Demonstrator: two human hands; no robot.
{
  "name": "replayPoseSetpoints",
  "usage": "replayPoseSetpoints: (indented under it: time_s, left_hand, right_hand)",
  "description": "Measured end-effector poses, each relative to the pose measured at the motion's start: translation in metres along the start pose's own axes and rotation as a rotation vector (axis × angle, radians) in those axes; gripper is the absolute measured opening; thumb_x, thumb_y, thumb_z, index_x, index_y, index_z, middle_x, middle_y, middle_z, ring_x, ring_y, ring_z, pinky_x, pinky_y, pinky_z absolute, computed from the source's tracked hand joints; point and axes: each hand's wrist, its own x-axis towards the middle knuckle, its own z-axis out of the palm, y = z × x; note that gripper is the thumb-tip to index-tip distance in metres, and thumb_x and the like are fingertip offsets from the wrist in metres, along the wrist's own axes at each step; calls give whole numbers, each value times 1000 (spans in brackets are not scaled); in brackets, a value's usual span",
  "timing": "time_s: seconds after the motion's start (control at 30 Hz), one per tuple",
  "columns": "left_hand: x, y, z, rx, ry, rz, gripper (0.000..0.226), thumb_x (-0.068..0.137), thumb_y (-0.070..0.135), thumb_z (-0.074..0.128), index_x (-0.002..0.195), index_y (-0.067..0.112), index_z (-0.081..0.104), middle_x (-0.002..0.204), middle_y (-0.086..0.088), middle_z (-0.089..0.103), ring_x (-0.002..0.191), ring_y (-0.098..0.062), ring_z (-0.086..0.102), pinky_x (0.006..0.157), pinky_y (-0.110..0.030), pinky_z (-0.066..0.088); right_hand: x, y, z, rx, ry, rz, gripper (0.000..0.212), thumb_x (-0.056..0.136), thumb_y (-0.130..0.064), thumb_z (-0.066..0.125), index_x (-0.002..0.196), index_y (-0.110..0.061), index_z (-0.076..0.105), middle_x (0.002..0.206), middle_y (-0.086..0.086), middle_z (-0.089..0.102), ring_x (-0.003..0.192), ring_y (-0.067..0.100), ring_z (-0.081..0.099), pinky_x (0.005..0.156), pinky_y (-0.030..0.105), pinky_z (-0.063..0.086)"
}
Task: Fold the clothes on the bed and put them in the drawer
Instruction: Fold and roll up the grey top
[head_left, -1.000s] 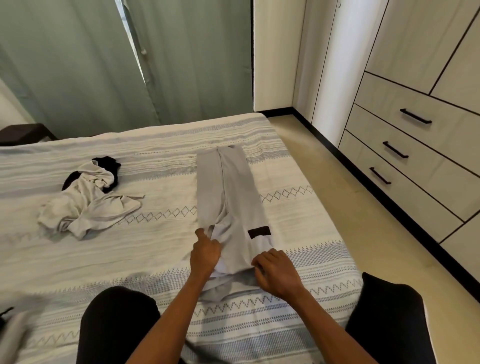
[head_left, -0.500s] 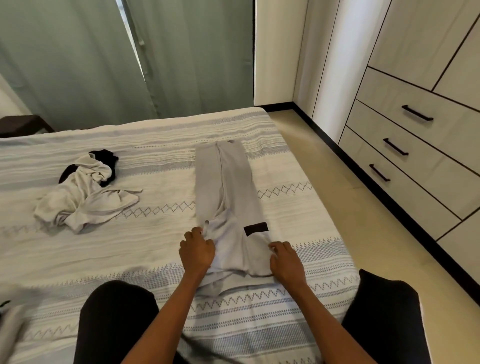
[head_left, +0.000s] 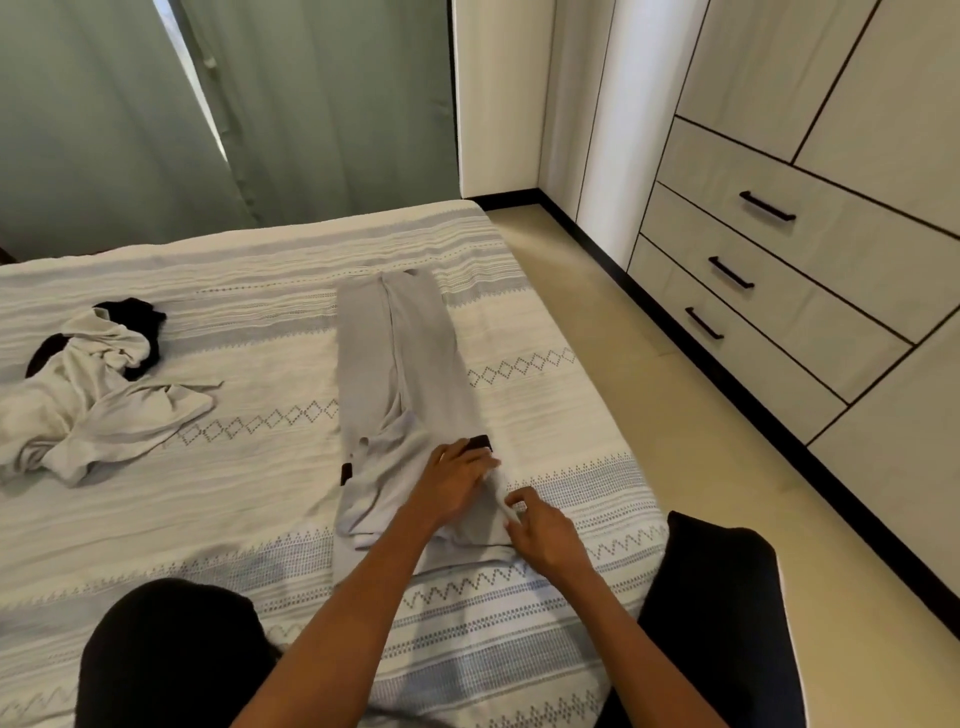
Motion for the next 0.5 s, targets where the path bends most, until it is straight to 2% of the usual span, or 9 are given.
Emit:
replayPoseSetpoints:
  time_s: [0.1, 0.17, 0.23, 0.33, 0.4, 0.5]
  left_hand:
    - [17, 3, 4, 103, -186, -18, 44, 106, 24, 36, 147, 38, 42, 161, 14, 26, 152, -23, 12, 119, -39, 8]
    - [16, 0, 8, 63, -173, -29, 46, 105, 21, 37, 150, 36, 38, 162, 12, 23, 152, -21, 15, 120, -39, 10]
    - [5, -8, 8, -29, -9, -55, 47, 100, 17, 47, 145, 29, 47, 159, 5, 34, 148, -25, 29, 117, -41, 21]
    - [-22, -31, 4, -67, 306, -210, 36, 90, 19, 53, 123, 16, 66, 138, -13, 58, 126, -37, 54, 104, -50, 42]
    - [-40, -43, -4, -106, 432, -382, 36, 89, 26, 49, 116, 12, 67, 126, -17, 63, 113, -39, 59, 96, -50, 47]
    - [-59, -61, -19, -236, 494, -618, 34, 91, 20, 57, 121, 7, 62, 120, -21, 60, 103, -43, 57, 88, -48, 46]
  right_hand:
    - [-3, 1, 0, -71, -20, -19, 27, 96, -28, 54, 122, -22, 49, 107, 4, 68, 90, 25, 63, 68, 31, 41]
    - [-3, 2, -1, -112, -39, 54, 25, 95, -32, 52, 118, -22, 52, 108, 3, 65, 91, 24, 62, 70, 31, 41]
    - [-2, 0, -3, -208, 63, 81, 25, 93, -38, 50, 110, -21, 58, 104, 2, 62, 90, 24, 61, 69, 32, 43]
    - [6, -13, 6, -360, 255, -82, 28, 85, -38, 46, 91, -19, 66, 87, 3, 63, 77, 26, 60, 61, 34, 44]
    - [15, -27, 15, -361, 271, -174, 26, 82, -37, 48, 88, -21, 68, 85, 1, 64, 77, 26, 59, 62, 35, 45]
    - [28, -51, 32, -258, 198, -290, 24, 83, -35, 55, 95, -23, 72, 95, 1, 68, 89, 28, 60, 70, 38, 49]
